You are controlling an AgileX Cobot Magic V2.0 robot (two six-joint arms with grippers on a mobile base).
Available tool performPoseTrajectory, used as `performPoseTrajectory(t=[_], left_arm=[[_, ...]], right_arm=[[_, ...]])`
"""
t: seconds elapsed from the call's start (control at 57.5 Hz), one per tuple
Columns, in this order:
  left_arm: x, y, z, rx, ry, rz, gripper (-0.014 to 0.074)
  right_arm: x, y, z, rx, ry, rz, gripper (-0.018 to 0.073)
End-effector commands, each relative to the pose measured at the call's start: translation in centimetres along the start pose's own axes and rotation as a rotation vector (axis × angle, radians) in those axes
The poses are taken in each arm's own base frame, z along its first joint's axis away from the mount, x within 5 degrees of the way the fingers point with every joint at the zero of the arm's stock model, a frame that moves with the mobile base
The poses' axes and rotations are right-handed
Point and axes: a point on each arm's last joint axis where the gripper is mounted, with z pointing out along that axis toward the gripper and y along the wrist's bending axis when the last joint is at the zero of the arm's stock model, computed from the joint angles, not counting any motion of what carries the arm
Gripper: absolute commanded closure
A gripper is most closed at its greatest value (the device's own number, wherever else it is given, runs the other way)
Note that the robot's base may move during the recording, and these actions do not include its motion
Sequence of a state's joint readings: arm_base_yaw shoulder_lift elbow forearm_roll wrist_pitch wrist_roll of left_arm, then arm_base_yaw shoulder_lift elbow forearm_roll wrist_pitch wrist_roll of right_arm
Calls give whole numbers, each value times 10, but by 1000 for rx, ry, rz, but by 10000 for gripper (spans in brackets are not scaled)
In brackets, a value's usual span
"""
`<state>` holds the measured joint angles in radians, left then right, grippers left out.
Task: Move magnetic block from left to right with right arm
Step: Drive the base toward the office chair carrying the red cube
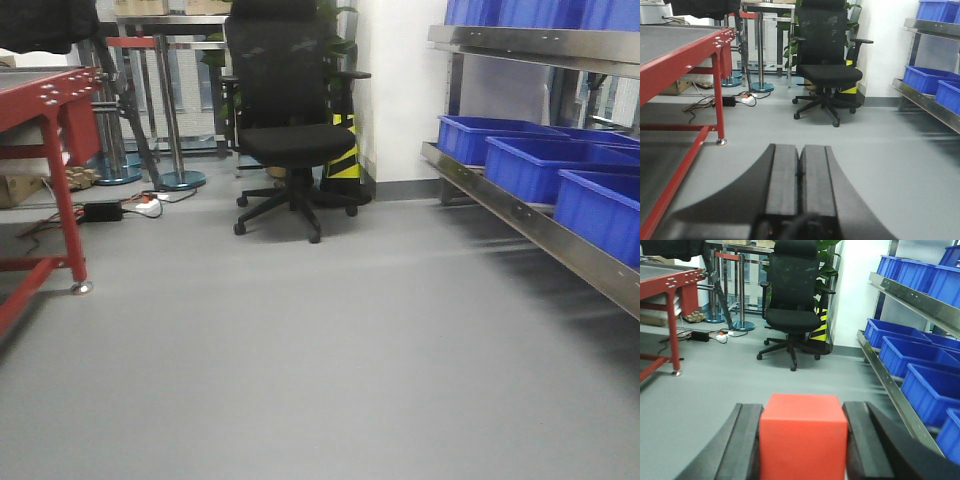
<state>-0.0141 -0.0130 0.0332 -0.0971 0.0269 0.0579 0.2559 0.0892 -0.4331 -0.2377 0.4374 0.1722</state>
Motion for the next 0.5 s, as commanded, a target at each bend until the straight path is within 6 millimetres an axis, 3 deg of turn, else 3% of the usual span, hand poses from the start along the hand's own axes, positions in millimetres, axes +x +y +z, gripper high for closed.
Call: performPoseTrajectory(t=[0.0, 0.487], left_arm=[[-5, 1, -1, -7, -83, -10, 722], [-5, 1, -1, -7, -83, -10, 722]], right_arm=[[-16, 0, 0, -2, -98, -29, 440], [-16, 0, 0, -2, -97, -29, 440]])
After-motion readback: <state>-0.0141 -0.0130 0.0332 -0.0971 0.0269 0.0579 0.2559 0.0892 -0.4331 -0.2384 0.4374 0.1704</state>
